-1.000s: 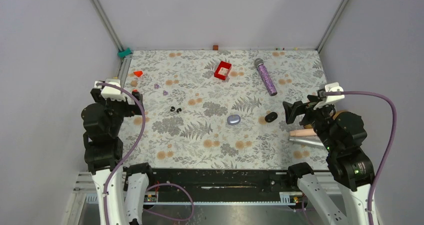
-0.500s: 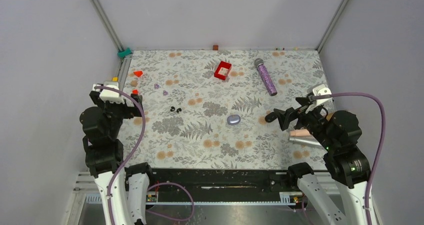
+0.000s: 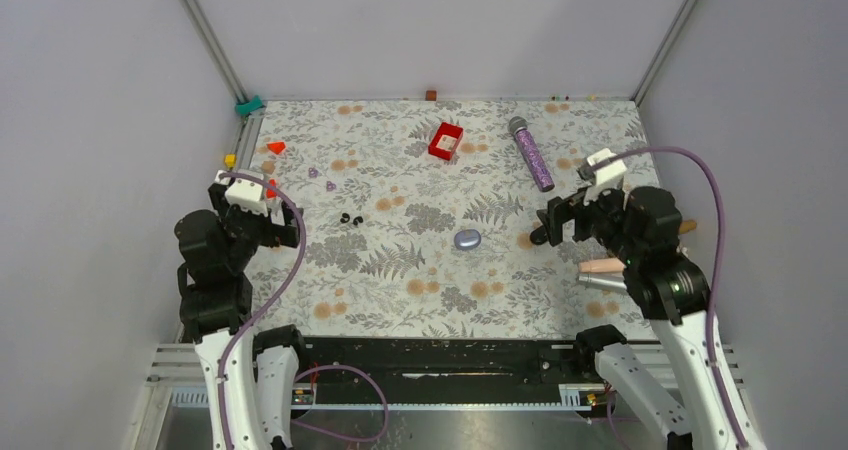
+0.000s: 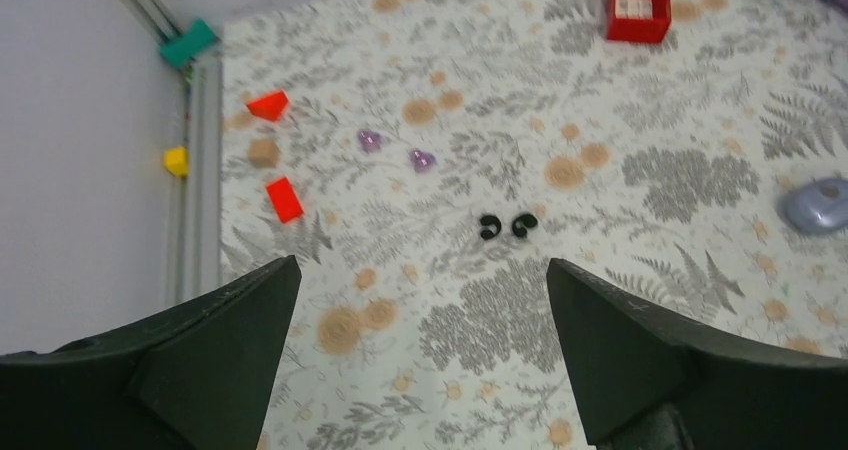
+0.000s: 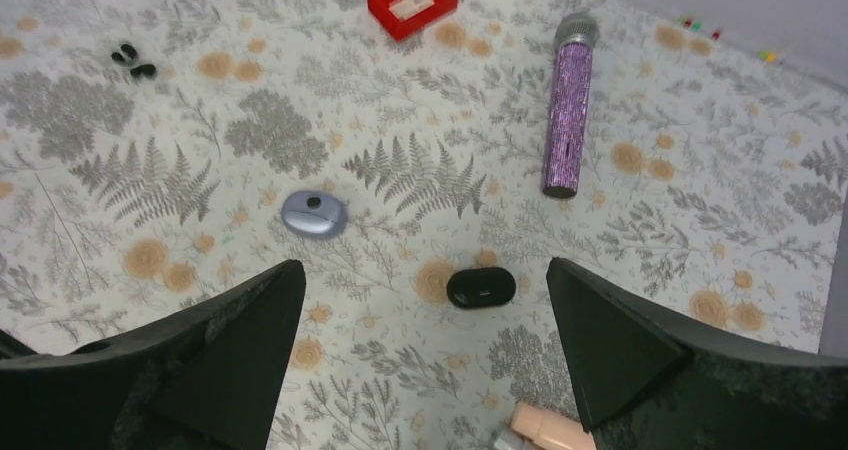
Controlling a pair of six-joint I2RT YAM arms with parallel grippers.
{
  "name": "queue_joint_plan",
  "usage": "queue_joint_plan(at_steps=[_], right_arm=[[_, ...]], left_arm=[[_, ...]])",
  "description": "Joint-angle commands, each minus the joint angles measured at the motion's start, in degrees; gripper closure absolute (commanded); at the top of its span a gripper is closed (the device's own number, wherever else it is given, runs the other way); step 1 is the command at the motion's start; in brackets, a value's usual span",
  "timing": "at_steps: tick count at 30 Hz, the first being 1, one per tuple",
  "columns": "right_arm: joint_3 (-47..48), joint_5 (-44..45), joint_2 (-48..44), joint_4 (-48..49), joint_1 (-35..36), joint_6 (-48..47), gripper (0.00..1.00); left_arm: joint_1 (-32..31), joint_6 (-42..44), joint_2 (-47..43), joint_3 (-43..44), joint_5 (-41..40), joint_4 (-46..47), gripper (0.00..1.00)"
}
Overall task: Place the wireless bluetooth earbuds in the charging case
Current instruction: Pick up the left earbud from the corner of the board.
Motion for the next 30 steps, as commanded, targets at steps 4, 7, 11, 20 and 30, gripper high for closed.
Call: queue_joint_plan(at_steps=[4,7,11,20,30], right_arm=[[6.33,5.46,17.34,-7.71,0.22,-7.72,0.01],[5.6,7.81,22.05,-7.84,0.22,-8.17,0.01],[3.9,7.33,25.29,-7.17,0.22,-6.95,0.0],[3.15,5.4,31.21,-6.48,0.22,-4.16,0.03],[7.1,0.26,36.86,-6.13,0.96,-2.86,0.13]], left_arm=[[0.26,1.65,2.66,-1.84,7.05,0.62,0.01],[0.27,1.96,2.38,-2.45,7.28,0.58,0.01],[0.31,1.86,1.94,-2.53,7.56,0.47,0.01],[0.34,2.15,0.44,-3.19,8.02,0.51,0.01],[1.04,2.19,0.1,-3.46,9.0,0.42,0.02]])
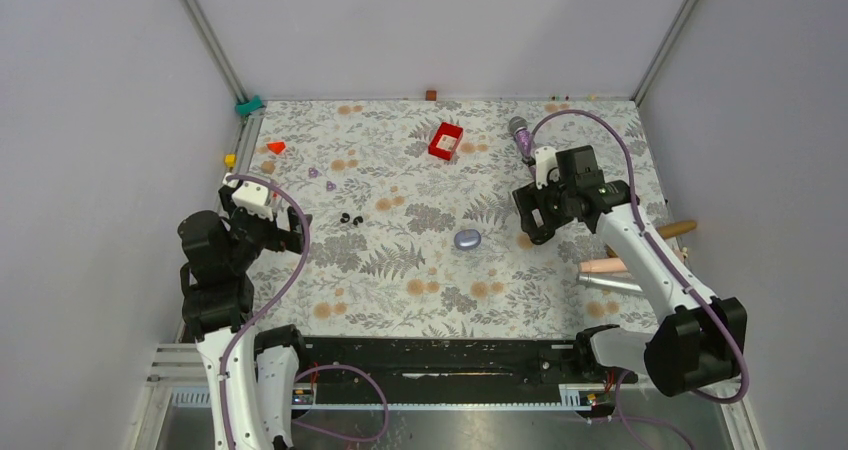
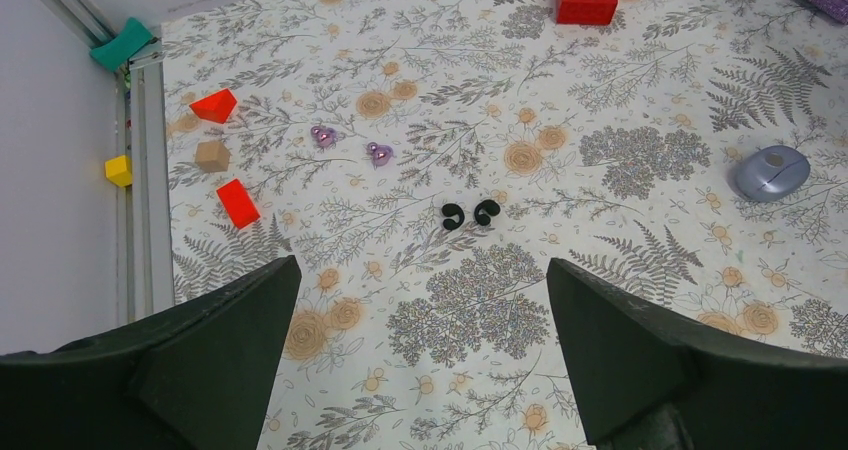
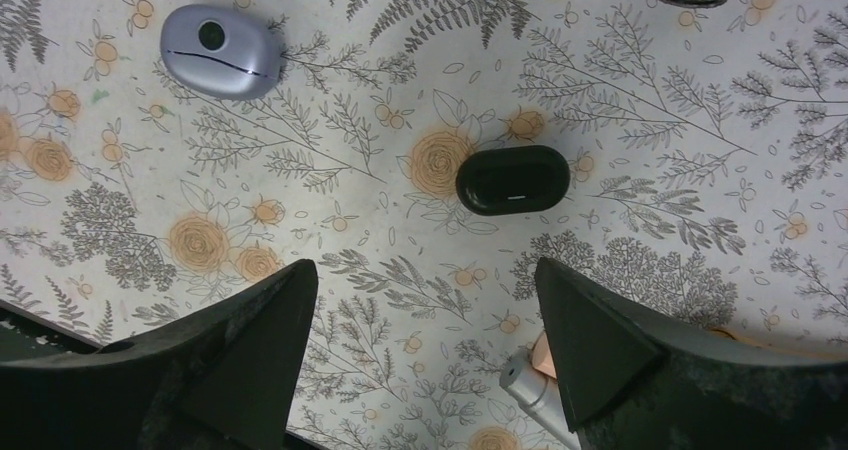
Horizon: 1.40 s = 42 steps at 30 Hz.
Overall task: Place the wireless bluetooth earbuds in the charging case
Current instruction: Pick up the left earbud from the corner of the board.
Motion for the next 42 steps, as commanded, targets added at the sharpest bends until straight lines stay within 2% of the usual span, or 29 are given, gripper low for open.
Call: queue_joint_plan(at_steps=[1,7,13,15,30,35,39,42], right_arm=[[4.57,-2.85,2.22,0.93,1.41,1.47,0.15],[15.16,-3.66,13.43,-1.58,2.07,4.81,0.23],[29.26,-9.83,30.65,-11.22,2.62,10.27,0.44],[29.74,-10.41,34.04,-12.18,3.58,10.42,0.45],[23.65,-9.79,38.27,-3.66,8.28,12.89,0.46],[21.18,-12.89,39.29,-0.61,8.29,15.72,0.46],[20.77,-13.96,38.79,-0.63,8.29,15.81,0.46],[20.15,-12.82,36.99,-0.7,8.29,15.37,0.46]], left_arm=[[0.71,1.06,-0.43,-0.51,2.18,2.05,0.01],[0.85,1.21,-0.25,-0.55,2.36,2.06,0.01],[1.02,1.24,0.38,-0.57,2.73,2.06,0.01],[1.1,1.29,0.53,-0.65,2.81,2.08,0.01],[1.35,1.34,1.04,-0.6,2.37,2.06,0.01],[1.63,1.25,1.21,-0.55,1.94,2.13,0.01],[1.64,-2.2,2.95,0.13,-6.32,7.04,0.01],[1.55,-3.57,9.94,3.69,-11.02,9.63,0.01]])
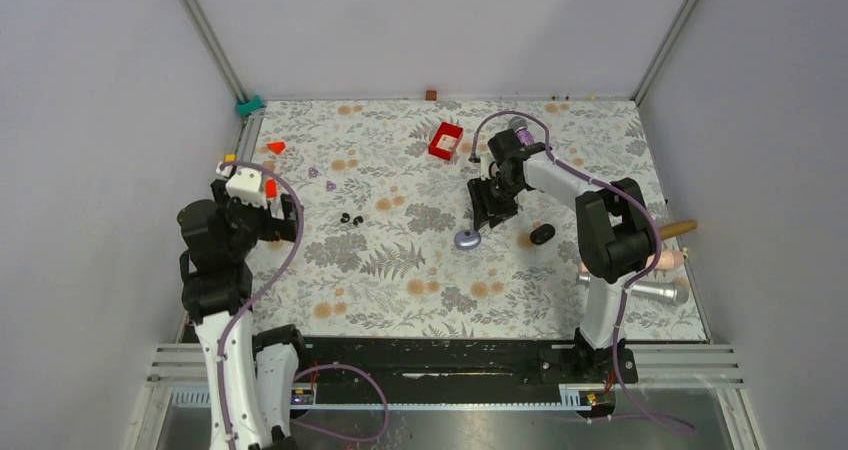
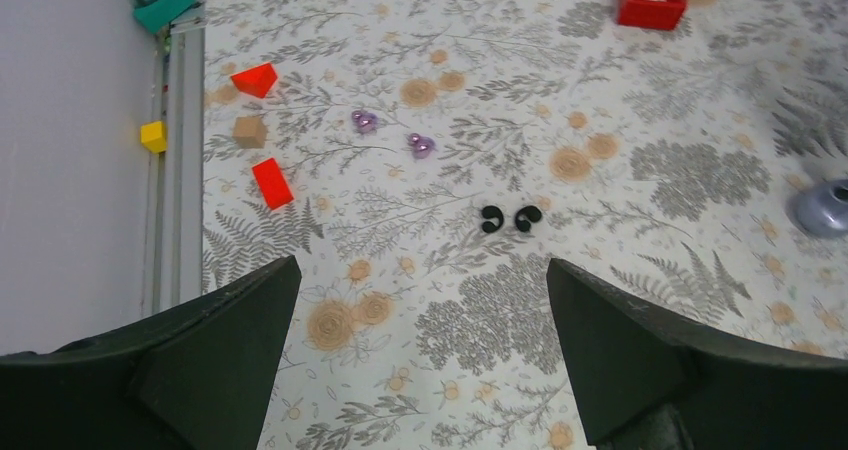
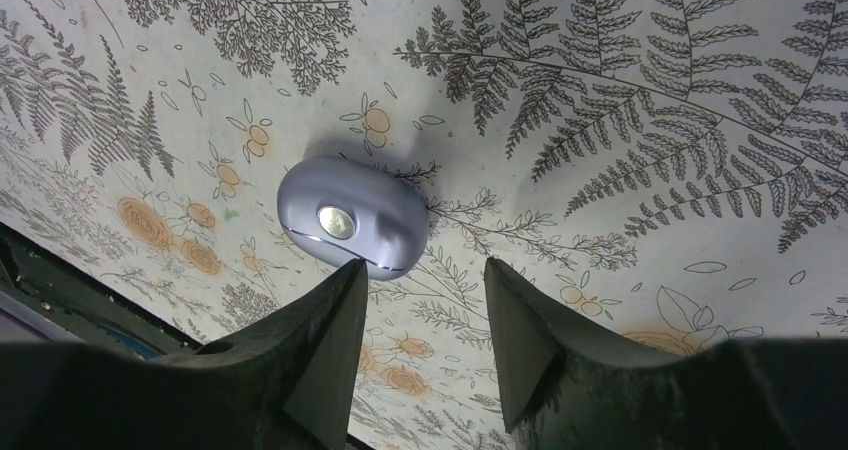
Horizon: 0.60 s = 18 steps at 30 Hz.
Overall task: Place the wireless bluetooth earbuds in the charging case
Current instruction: Pick up the left earbud from the corner of the board.
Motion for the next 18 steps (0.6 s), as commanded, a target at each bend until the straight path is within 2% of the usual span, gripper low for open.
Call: queue_joint_plan(at_steps=[1,4,11,15,18], right_arm=[[-0.61,-0.66,-2.89,0.91,0.26,0.61,0.45],[-0.5,-0.15,-4.48,0.29,0.26,-0.08,0.45],[-1.28,0.14,-10.14,0.14,0.28,-2.19,0.44],[-1.73,-0.69,-12.4,0.17,0.26,-2.66,0.43],[-1.92,-1.84,-13.48,0.12,0.29,-2.6,0.43]], left_arm=[[0.25,-2.7,10.9,6.28,-7.16,6.74,0.01],[-1.06,-3.93,23.47,12.95,-8.93,5.83,0.02],[-8.25,-7.84,51.44,28.2,-23.5,4.11,0.01],[-10.85,-9.8,65.94,38.11,-26.18,0.23,0.02],[-11.4,-11.4,74.4,46.1,-27.34,-3.8,0.09]])
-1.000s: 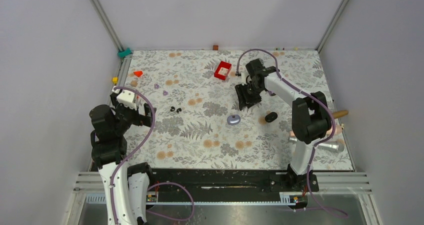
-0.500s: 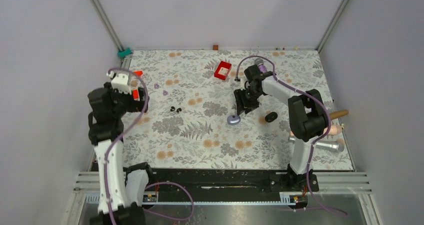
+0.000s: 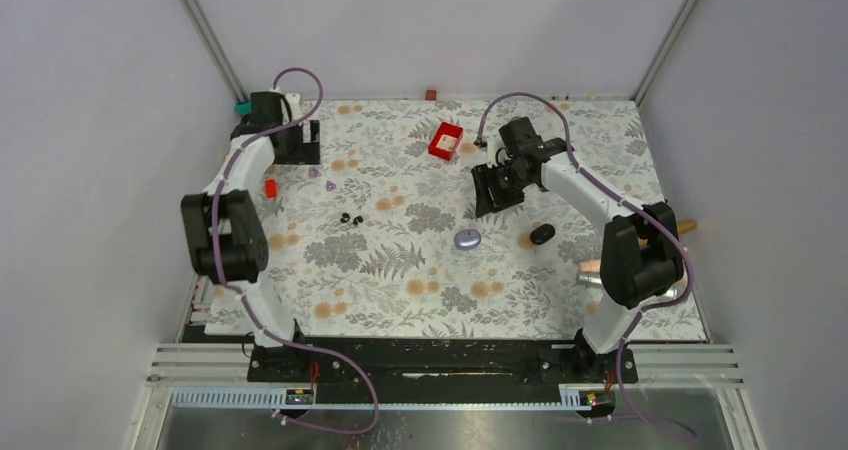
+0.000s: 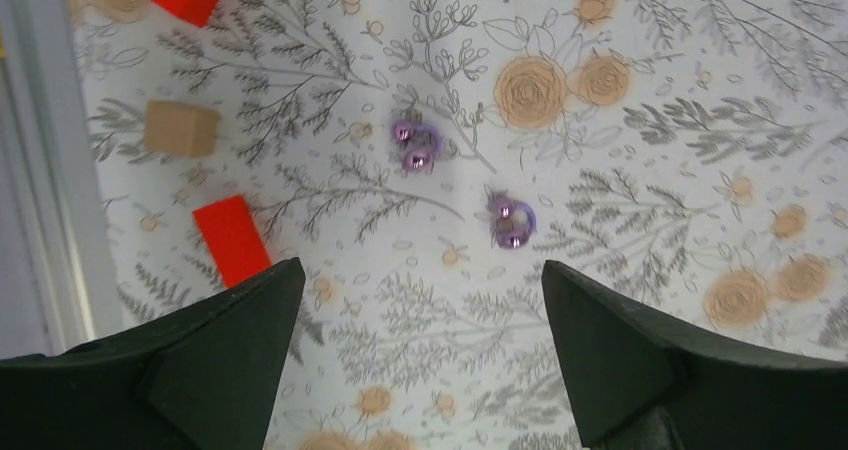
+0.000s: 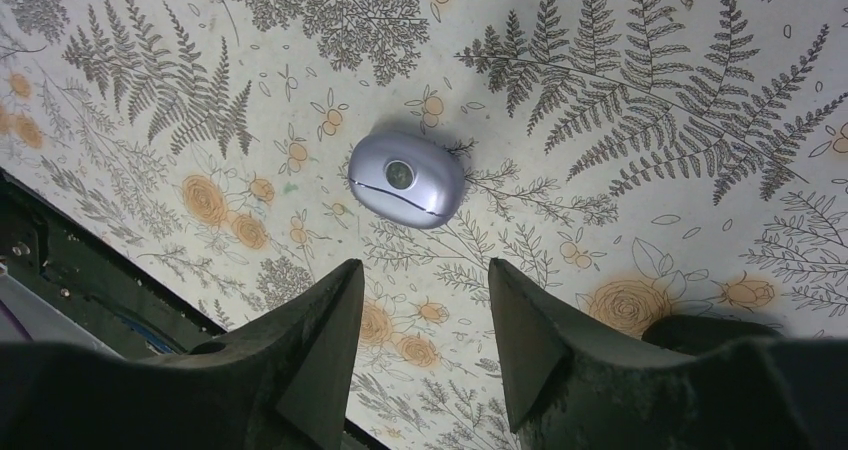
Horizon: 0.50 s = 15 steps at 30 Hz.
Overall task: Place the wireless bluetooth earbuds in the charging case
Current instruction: Pick up the left earbud from the corner of the board.
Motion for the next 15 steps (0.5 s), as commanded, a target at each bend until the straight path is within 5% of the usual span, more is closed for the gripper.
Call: queue_joint_plan(at_steps=[1,6,15], right_arm=[[-0.68,-2.29,-3.03,-0.26,0.27,-0.92,0.43],[-0.87,-3.33,-4.58,-0.22,0.26,-0.68,0.43],[-0.97,-4.14,-5.91,-0.15,0.26,-0.38,0.43]], left_arm=[[-0.68,-3.88,9.19,11.96,-5.33,-6.26,0.11],[-0.79,-7.09,18.06,20.0,-5.65,-10.52,0.21],[-1.79,-8.5,24.95,22.04,-8.63,-12.39,0.31]])
